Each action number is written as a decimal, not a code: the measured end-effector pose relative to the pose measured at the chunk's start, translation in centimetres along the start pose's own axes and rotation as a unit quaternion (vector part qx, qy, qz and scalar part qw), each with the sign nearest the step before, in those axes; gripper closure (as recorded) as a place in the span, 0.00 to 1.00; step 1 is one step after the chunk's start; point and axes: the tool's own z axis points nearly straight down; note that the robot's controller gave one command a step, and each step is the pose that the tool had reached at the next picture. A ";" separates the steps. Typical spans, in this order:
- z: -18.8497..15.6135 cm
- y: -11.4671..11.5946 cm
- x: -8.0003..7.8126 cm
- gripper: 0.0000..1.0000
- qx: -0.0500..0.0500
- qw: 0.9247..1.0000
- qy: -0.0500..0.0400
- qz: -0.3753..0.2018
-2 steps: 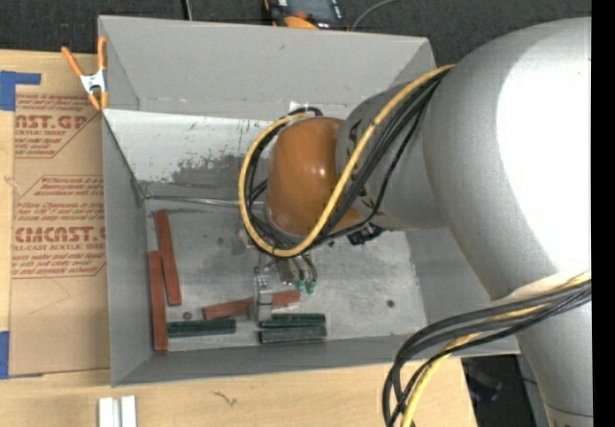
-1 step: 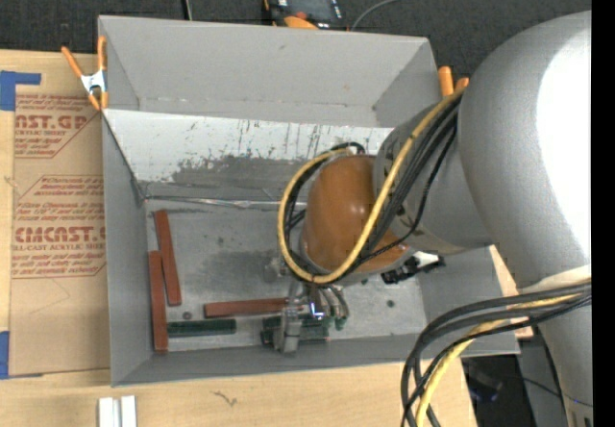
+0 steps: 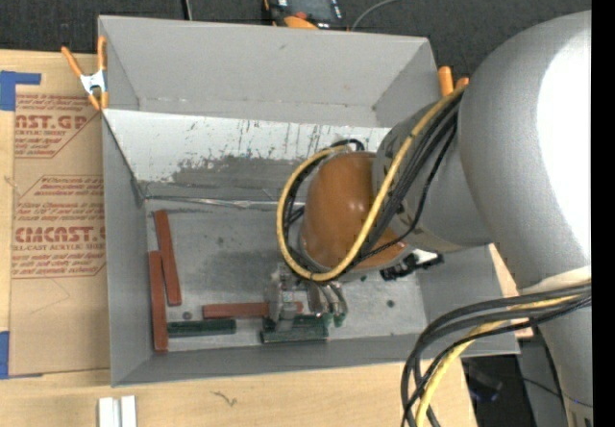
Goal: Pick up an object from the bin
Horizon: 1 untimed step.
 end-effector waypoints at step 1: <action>0.1 0.0 0.0 0.00 0.000 1.000 0.000 0.000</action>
Offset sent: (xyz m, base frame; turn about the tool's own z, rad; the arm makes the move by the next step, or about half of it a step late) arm 0.0000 0.0000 0.0000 0.0000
